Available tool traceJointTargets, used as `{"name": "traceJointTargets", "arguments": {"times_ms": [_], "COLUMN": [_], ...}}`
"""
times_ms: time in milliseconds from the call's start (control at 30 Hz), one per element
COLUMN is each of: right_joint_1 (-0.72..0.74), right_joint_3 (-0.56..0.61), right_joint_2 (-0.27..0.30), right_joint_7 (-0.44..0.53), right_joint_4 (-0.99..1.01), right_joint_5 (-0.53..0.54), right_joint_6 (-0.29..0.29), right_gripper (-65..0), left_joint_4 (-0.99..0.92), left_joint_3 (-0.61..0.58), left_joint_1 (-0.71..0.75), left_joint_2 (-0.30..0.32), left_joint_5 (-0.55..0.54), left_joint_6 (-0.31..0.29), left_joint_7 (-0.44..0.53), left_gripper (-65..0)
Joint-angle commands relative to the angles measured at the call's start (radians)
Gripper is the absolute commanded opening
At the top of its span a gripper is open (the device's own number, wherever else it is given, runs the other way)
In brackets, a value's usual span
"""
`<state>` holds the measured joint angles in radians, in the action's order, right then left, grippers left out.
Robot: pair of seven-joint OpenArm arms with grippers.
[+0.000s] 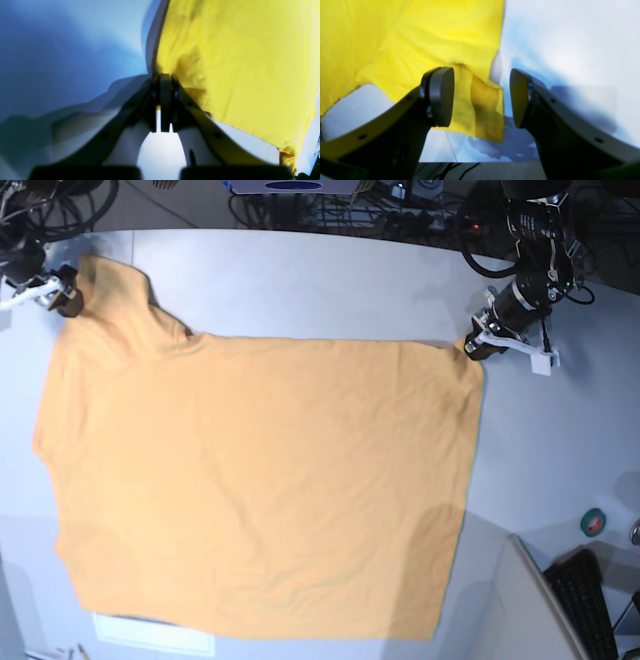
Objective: Layout the t-shirt on the table in an organized manner, then fold the t-shirt properly
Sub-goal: 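Grasp the shirt's shoulder corners again with both grippers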
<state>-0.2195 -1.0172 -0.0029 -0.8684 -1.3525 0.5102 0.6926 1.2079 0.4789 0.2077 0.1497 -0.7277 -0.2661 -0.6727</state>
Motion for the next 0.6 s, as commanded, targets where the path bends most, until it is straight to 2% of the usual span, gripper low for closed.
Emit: {"name": "traceJointTargets", "arguments": {"times_ms": [0, 567], "right_joint_1": [0.001, 0.032], "right_joint_3": [-0.002, -0.001], "right_joint_2": [0.013, 0.016], "right_joint_7": [0.013, 0.011], "right_joint_4": [-0.011, 0.074], "right_joint_5": [0.020, 0.021], "right_joint_6": [0.006, 0.006], "right_gripper": [-31.2, -31.7], "left_joint_4": [0.003, 0.008], "left_joint_3": [0.002, 0.002], "left_joint_1": [0.002, 0.005], "left_joint_2": [0.008, 0.009], "left_joint_5": [0.023, 0.023], "left_joint_6": [0.015, 0.015], "left_joint_7": [-0.015, -0.015], "left_gripper": [-65.0, -65.0]}}
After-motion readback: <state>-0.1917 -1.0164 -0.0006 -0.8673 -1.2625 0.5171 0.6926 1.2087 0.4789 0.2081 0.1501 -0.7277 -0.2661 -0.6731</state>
